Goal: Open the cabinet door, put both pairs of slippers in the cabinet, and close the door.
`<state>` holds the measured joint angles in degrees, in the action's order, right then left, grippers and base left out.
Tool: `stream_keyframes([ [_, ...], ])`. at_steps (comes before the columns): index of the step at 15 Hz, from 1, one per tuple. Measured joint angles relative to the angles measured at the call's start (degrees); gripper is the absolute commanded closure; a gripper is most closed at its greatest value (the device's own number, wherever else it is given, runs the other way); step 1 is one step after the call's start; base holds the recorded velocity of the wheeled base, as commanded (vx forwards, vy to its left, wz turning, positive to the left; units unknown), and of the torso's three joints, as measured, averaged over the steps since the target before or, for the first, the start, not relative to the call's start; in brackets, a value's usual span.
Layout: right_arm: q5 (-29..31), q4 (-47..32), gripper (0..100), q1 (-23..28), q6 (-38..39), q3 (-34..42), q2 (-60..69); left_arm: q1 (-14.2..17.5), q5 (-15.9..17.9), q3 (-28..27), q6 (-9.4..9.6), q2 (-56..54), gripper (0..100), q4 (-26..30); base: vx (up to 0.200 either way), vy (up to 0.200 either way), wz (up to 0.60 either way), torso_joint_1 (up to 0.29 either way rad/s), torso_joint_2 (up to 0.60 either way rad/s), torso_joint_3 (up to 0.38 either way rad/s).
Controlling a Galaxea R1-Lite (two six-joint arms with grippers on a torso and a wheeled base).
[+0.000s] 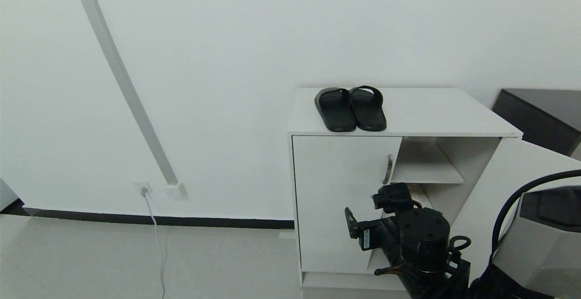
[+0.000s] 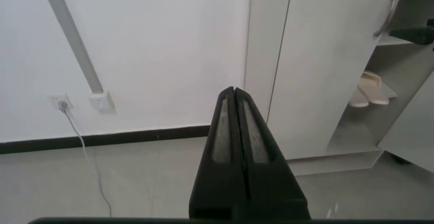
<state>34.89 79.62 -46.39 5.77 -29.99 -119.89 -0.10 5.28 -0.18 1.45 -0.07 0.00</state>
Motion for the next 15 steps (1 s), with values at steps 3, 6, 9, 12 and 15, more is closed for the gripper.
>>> stream_keyframes([
  [3,0.1,0.1,0,0.0,0.0,0.1,0.0,0.0,0.0,0.0,0.13,0.0,100,0.0,0.0,0.0,0.0,0.237,-0.56,-0.325],
  [6,0.1,0.1,0,0.0,0.0,0.1,0.0,0.0,0.0,0.0,0.11,0.0,100,0.0,0.0,0.0,0.0,0.255,-0.59,-0.334],
  [9,0.0,0.1,0,0.0,0.1,0.8,0.0,0.0,0.0,0.0,0.11,0.0,100,0.0,0.0,0.0,0.0,0.25,-0.55,-0.3],
  [12,-0.2,0.1,0,0.2,0.1,1.5,0.0,0.0,0.0,0.0,0.13,0.0,100,0.0,0.0,0.0,0.0,0.19,-0.4,-0.222],
  [15,-0.4,1.9,0,0.3,-0.6,2.2,-0.1,0.0,0.0,0.0,0.16,0.0,100,0.0,0.0,0.0,0.0,0.065,-0.14,-0.07],
])
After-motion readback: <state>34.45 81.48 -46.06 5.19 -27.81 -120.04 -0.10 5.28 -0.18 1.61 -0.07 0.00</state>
